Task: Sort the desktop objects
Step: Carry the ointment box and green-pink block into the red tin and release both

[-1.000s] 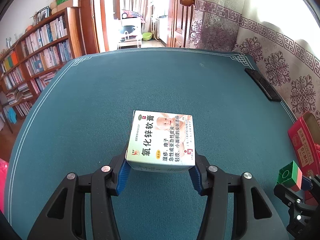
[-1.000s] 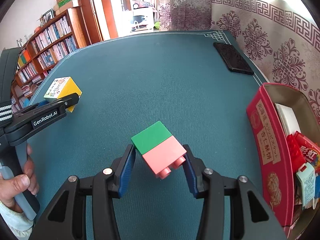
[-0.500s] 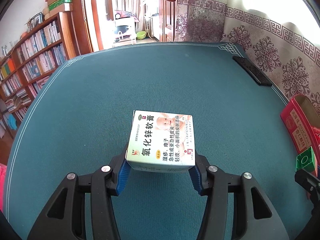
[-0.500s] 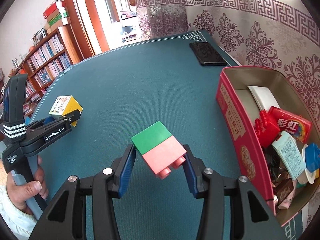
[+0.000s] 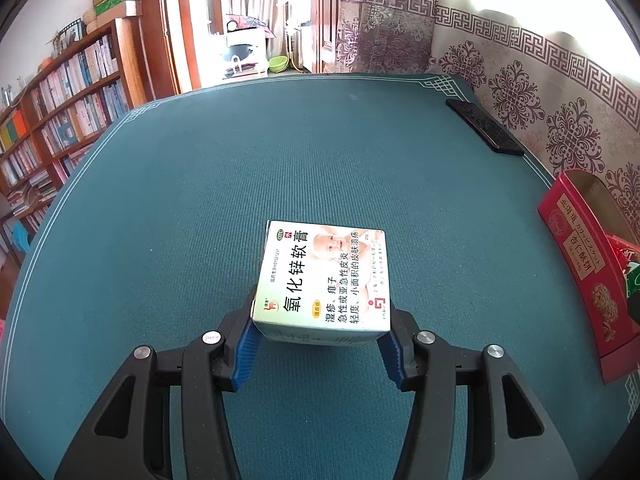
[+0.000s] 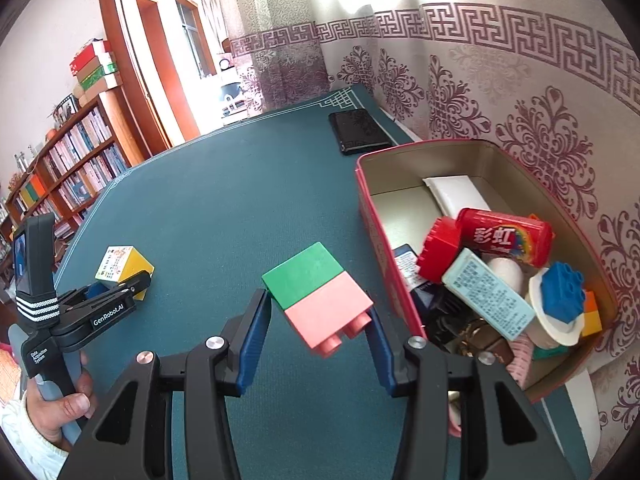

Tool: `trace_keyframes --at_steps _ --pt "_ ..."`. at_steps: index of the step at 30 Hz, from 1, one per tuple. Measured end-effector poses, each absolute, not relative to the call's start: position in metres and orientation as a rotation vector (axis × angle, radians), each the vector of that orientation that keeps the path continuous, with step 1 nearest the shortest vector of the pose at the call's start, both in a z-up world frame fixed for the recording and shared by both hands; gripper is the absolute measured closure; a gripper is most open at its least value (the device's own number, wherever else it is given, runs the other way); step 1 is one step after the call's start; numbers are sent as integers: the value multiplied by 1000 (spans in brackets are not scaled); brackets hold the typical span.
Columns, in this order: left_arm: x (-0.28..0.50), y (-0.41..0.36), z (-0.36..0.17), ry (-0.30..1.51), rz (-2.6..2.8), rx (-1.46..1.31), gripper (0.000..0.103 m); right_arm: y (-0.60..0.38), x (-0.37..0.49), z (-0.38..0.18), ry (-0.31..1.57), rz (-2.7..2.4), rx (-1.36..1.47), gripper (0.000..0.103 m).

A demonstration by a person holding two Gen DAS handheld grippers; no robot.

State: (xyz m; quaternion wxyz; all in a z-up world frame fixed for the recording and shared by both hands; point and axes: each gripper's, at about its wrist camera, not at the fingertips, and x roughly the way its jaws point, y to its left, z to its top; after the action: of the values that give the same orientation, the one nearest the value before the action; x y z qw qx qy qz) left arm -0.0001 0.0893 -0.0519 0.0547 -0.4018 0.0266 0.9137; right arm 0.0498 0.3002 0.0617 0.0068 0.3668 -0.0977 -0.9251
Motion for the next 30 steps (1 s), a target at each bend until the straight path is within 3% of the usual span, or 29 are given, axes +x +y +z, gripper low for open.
trace_keyframes --at_steps 18,21,23,30 --pt "29 142 -38 132 2663 -1176 48 378 65 71 -426 -3066 1117 51" --pt "31 151 -36 139 2645 -1172 48 386 62 64 -458 -3053 1159 43" --pt "32 158 -33 142 2634 -1166 48 392 64 62 -499 -3035 1161 24" --pt "33 188 -17 151 2555 -1123 48 397 81 67 -407 -3075 1112 24"
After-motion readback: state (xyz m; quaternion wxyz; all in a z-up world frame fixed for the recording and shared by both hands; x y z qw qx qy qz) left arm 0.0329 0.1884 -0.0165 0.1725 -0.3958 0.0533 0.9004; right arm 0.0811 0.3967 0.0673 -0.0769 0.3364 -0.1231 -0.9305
